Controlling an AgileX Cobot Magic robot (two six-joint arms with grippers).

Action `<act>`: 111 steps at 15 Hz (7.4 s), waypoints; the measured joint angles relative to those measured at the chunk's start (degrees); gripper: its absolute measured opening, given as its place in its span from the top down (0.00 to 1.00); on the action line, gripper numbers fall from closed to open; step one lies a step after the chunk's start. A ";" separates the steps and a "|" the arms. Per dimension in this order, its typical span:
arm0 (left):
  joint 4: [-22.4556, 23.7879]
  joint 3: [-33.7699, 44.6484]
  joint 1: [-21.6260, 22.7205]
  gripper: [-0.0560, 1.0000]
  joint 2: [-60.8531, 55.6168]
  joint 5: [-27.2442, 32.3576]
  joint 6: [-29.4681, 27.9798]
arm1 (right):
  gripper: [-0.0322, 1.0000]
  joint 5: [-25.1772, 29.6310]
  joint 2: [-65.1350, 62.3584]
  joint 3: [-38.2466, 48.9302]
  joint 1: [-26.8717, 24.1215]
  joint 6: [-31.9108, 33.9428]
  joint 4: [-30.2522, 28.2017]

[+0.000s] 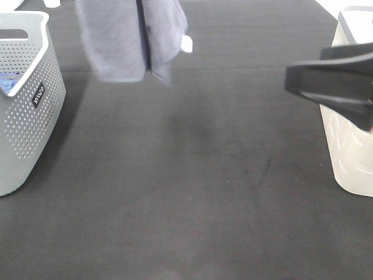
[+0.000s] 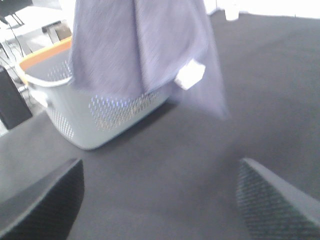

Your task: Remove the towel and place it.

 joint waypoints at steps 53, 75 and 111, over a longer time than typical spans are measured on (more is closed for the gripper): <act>-7.05 0.00 -6.42 0.95 6.70 -0.40 -1.26 | 0.29 -8.48 39.88 -22.00 14.55 -23.09 11.52; -7.68 0.00 -6.42 0.95 6.70 0.11 -1.26 | 0.97 -2.06 47.56 -25.38 14.55 -13.29 9.40; -3.09 8.37 14.21 0.95 28.53 -11.69 -23.78 | 0.97 3.04 67.38 -77.35 14.55 67.15 -102.16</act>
